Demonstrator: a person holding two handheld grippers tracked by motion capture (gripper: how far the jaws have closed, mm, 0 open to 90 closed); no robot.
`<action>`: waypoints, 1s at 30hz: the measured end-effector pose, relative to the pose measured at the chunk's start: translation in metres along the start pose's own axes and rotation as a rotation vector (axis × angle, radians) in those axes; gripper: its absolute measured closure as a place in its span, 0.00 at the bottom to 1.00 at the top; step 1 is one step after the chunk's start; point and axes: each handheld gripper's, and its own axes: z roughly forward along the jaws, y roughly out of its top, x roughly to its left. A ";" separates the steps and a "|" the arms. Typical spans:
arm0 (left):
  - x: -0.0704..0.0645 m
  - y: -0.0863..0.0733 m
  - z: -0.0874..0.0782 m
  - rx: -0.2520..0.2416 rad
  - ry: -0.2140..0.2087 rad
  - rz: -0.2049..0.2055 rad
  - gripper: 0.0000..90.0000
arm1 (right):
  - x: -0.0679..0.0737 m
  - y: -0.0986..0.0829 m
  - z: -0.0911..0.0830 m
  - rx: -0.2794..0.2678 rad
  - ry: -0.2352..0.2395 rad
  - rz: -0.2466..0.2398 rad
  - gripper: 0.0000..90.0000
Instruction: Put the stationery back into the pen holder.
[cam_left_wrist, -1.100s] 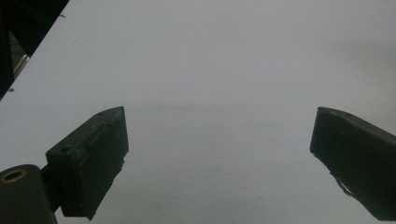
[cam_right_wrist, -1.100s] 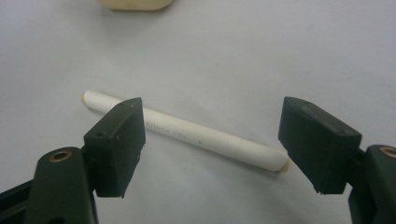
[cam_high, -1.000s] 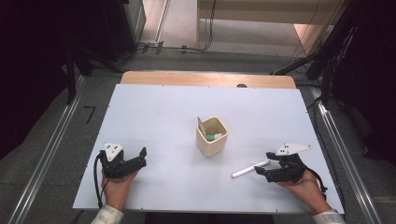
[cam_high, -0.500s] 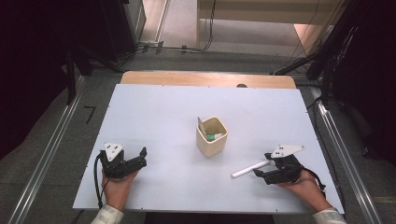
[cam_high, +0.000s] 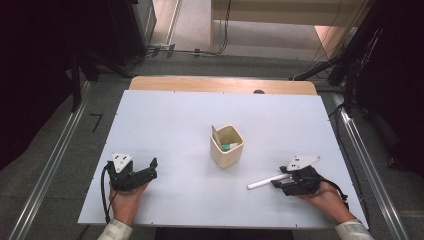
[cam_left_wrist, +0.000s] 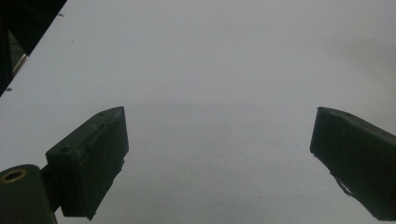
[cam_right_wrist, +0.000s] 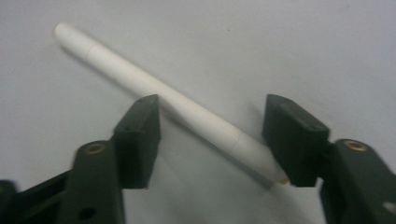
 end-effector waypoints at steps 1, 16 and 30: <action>0.000 0.000 0.000 0.002 0.001 0.001 0.06 | 0.001 0.000 0.000 0.000 0.001 0.000 0.51; 0.000 0.000 0.000 -0.005 0.000 -0.003 0.06 | 0.002 0.001 -0.001 -0.007 0.027 0.111 0.85; 0.001 0.000 -0.001 -0.008 0.000 -0.002 0.06 | -0.001 -0.001 -0.007 -0.060 0.043 0.169 0.85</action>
